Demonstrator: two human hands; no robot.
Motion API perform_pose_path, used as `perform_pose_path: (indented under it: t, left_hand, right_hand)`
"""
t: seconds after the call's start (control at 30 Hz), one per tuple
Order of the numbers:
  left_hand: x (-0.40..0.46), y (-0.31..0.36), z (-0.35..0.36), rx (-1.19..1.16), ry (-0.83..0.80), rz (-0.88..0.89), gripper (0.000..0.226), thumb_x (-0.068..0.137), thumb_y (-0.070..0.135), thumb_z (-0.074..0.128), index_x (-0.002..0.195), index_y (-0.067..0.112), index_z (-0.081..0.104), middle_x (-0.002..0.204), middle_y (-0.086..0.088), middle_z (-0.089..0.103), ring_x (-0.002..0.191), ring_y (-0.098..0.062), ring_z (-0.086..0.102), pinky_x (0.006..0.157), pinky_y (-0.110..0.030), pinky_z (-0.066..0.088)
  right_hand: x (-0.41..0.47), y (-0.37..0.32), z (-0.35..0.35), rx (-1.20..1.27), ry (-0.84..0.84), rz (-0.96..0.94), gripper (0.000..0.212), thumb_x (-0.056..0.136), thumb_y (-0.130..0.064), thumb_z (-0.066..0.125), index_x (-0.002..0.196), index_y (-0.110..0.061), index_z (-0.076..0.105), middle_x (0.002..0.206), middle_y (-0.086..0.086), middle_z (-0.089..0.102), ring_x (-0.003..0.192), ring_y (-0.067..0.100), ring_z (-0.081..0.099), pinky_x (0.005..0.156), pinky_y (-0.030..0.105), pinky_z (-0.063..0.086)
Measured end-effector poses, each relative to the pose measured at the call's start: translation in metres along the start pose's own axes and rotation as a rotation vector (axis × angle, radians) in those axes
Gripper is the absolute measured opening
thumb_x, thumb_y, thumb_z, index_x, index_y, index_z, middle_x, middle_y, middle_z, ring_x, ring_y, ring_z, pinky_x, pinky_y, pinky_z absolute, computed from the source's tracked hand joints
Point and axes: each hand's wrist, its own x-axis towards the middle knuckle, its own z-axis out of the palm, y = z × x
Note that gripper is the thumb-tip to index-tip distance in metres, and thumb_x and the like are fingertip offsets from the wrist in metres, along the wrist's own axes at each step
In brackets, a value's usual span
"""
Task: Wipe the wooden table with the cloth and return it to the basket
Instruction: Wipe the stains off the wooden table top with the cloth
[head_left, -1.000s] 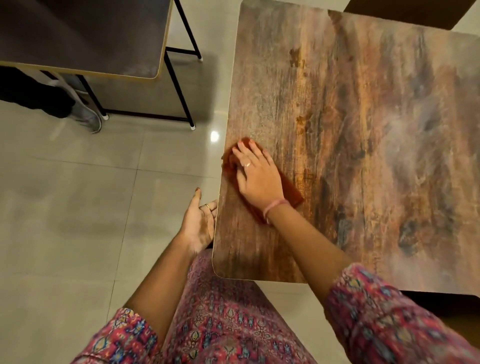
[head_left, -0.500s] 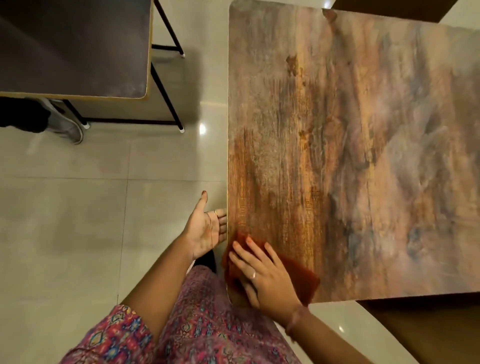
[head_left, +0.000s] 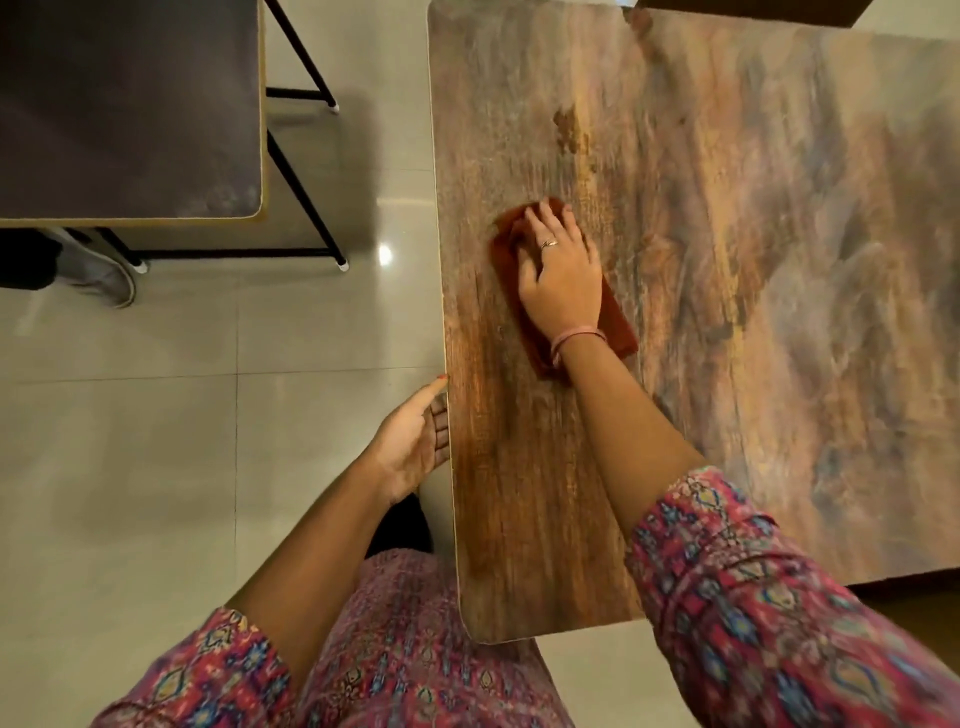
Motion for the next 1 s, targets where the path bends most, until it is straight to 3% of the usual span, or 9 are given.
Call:
perform_pose_path:
  t: [0.17,0.27,0.33,0.43,0.53,0.67,0.73,0.87,1.0]
  left_hand:
    - [0.006,0.018,0.011,-0.022,0.060,0.041,0.042,0.098,0.050,0.038,0.104,0.020,0.068,0.089,0.000,0.073,0.078,-0.011,0.068,0.072,-0.028,0.051]
    - [0.009,0.032,0.019,-0.065,0.096,0.047,0.039,0.098,0.046,0.040,0.111,0.019,0.066,0.110,-0.007,0.069,0.101,-0.021,0.064,0.094,-0.038,0.049]
    - [0.009,0.039,0.025,-0.100,0.124,0.052,0.037,0.099,0.041,0.040,0.114,0.018,0.064,0.119,-0.009,0.066,0.107,-0.022,0.062,0.099,-0.039,0.046]
    - [0.009,0.044,0.030,-0.145,0.153,0.056,0.034,0.100,0.037,0.040,0.114,0.017,0.064,0.119,-0.008,0.066,0.102,-0.020,0.063,0.091,-0.036,0.049]
    - [0.009,0.044,0.032,-0.141,0.192,0.048,0.041,0.100,0.039,0.040,0.122,0.012,0.062,0.118,-0.010,0.065,0.108,-0.025,0.061,0.090,-0.037,0.049]
    - [0.010,0.043,0.032,-0.152,0.212,0.070,0.034,0.099,0.038,0.044,0.108,0.014,0.066,0.102,-0.006,0.069,0.089,-0.018,0.066,0.084,-0.034,0.053]
    - [0.011,0.042,0.030,-0.144,0.245,0.070,0.036,0.098,0.038,0.046,0.109,0.011,0.067,0.101,-0.006,0.071,0.091,-0.019,0.068,0.078,-0.032,0.055]
    - [0.012,0.040,0.028,-0.107,0.231,0.044,0.042,0.098,0.042,0.045,0.115,0.010,0.066,0.105,-0.009,0.071,0.089,-0.023,0.067,0.069,-0.031,0.054]
    - [0.013,0.040,0.028,-0.133,0.196,0.078,0.042,0.099,0.037,0.042,0.116,0.007,0.065,0.106,-0.010,0.071,0.097,-0.022,0.068,0.087,-0.037,0.053]
  right_hand:
    - [-0.084,0.005,0.009,-0.074,0.028,0.050,0.055,0.099,-0.037,0.038,0.149,-0.015,0.033,0.158,0.003,0.026,0.148,0.022,0.015,0.120,0.042,0.011]
    - [-0.181,0.005,0.013,-0.086,-0.020,0.063,0.058,0.100,-0.047,0.030,0.149,-0.017,0.032,0.158,0.001,0.024,0.148,0.021,0.014,0.119,0.044,0.013]
    - [-0.220,0.009,0.014,-0.114,-0.077,0.028,0.054,0.102,-0.045,0.024,0.150,-0.020,0.031,0.158,-0.002,0.023,0.148,0.019,0.014,0.118,0.046,0.018]
    - [-0.205,0.012,0.011,-0.044,-0.051,-0.023,0.045,0.100,-0.034,0.033,0.142,-0.020,0.046,0.153,-0.002,0.034,0.146,0.019,0.021,0.116,0.046,0.024]
    - [-0.142,0.004,0.008,0.020,0.046,-0.018,0.039,0.095,-0.023,0.048,0.132,-0.014,0.058,0.145,0.003,0.047,0.141,0.026,0.033,0.115,0.048,0.027]
    - [-0.036,-0.001,0.001,0.104,0.099,0.081,0.037,0.094,-0.016,0.052,0.130,-0.011,0.060,0.142,0.006,0.051,0.140,0.031,0.034,0.116,0.051,0.025]
    - [-0.011,-0.005,-0.001,0.172,0.111,0.115,0.036,0.095,-0.013,0.050,0.130,-0.012,0.059,0.142,0.006,0.052,0.142,0.029,0.032,0.117,0.048,0.022]
    - [-0.070,-0.016,0.008,0.179,0.132,0.049,0.037,0.090,-0.004,0.052,0.124,-0.017,0.061,0.139,0.005,0.054,0.139,0.027,0.037,0.115,0.045,0.028]
    - [-0.181,-0.009,0.023,0.053,0.036,-0.055,0.046,0.093,-0.013,0.046,0.137,-0.024,0.051,0.152,0.001,0.037,0.146,0.026,0.023,0.117,0.047,0.023]
